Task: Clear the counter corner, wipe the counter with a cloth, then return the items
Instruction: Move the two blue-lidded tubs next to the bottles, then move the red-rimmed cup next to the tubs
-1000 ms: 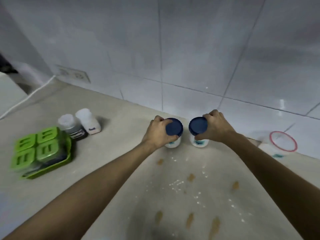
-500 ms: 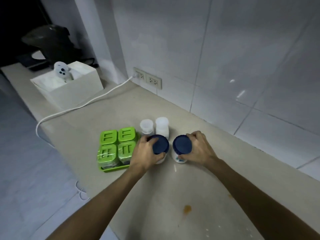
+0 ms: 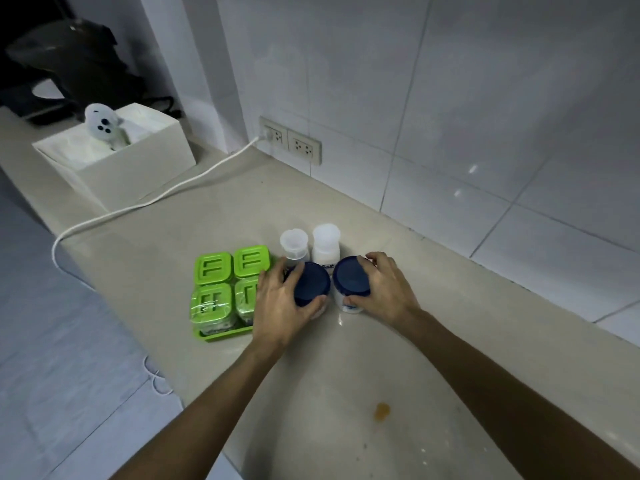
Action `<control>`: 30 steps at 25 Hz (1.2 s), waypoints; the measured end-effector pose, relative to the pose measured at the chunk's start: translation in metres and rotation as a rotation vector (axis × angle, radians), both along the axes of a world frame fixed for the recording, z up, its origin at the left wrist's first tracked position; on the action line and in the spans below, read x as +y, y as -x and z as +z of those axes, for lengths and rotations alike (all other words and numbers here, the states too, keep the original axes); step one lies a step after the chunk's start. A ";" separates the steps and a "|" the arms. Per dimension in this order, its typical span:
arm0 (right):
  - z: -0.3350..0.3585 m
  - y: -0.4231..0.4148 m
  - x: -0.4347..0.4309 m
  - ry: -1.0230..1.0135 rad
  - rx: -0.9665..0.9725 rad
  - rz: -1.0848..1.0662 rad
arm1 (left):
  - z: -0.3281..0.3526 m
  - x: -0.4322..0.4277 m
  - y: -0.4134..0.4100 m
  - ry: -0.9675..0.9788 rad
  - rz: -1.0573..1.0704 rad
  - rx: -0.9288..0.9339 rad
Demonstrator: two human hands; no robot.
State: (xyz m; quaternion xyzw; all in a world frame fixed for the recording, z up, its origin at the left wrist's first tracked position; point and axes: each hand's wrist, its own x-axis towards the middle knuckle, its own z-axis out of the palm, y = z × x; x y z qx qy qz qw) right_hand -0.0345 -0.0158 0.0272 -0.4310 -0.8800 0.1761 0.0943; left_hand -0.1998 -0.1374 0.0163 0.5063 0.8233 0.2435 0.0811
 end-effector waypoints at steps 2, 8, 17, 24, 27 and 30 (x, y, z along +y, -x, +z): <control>0.006 -0.013 -0.002 -0.019 0.018 0.014 | -0.002 -0.015 -0.022 -0.113 0.009 -0.064; -0.028 -0.195 -0.070 -0.058 0.197 -0.254 | -0.050 -0.034 -0.163 -0.189 -0.317 -0.205; -0.035 -0.528 -0.050 -0.274 -0.067 -0.789 | -0.068 0.086 -0.439 -0.162 -0.949 0.084; -0.025 -0.588 0.005 0.006 0.190 -1.002 | -0.067 0.130 -0.503 0.214 -1.026 0.341; -0.042 -0.587 0.012 -0.004 0.344 -1.014 | -0.080 0.133 -0.511 0.299 -1.030 0.384; -0.054 -0.592 0.009 -0.106 0.344 -1.021 | -0.091 0.128 -0.511 0.297 -1.018 0.374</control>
